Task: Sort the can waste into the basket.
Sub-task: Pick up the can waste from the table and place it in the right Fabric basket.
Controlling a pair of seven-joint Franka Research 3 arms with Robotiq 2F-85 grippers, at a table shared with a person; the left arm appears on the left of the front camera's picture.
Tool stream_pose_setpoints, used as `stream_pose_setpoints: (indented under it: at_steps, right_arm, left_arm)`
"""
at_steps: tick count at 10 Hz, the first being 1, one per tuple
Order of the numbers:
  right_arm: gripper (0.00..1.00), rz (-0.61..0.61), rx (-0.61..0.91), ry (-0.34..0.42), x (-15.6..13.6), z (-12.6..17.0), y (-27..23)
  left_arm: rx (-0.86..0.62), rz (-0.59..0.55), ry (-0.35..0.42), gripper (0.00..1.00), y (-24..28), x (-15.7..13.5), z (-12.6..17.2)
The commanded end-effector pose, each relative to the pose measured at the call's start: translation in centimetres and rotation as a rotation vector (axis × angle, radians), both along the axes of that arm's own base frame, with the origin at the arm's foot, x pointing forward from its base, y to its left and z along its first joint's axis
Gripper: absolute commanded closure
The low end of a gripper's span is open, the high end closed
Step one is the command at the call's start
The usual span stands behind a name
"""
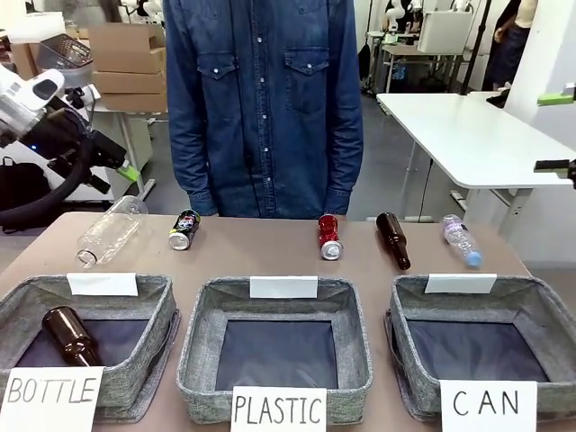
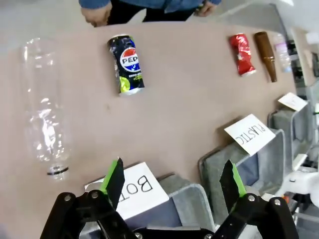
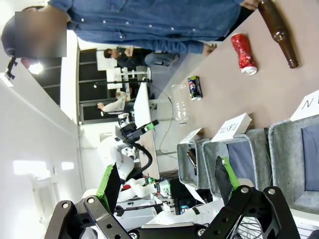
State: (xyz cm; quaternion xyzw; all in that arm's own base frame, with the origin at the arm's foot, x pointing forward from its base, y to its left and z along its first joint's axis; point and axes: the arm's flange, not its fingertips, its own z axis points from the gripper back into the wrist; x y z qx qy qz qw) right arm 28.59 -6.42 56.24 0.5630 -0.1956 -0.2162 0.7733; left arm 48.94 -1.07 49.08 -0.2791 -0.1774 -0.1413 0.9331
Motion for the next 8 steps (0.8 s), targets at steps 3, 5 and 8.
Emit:
stream_pose_setpoints:
  at_steps: [3, 5, 8]
  right_arm:
    - [0.0, 0.005, 0.01, -0.027, 0.3, 0.1, 0.2]
    - [0.0, 0.005, 0.01, -0.027, 0.3, 0.1, 0.2]
    - [0.0, 0.005, 0.01, -0.027, 0.3, 0.1, 0.2]
  left_arm:
    - [0.035, 0.039, 0.011, 0.0, -1.7, 1.2, -1.8]
    - [0.107, 0.104, 0.009, 0.0, -4.9, 4.8, -4.6]
    - [0.151, 0.203, 0.084, 0.0, -9.3, 11.9, -10.8]
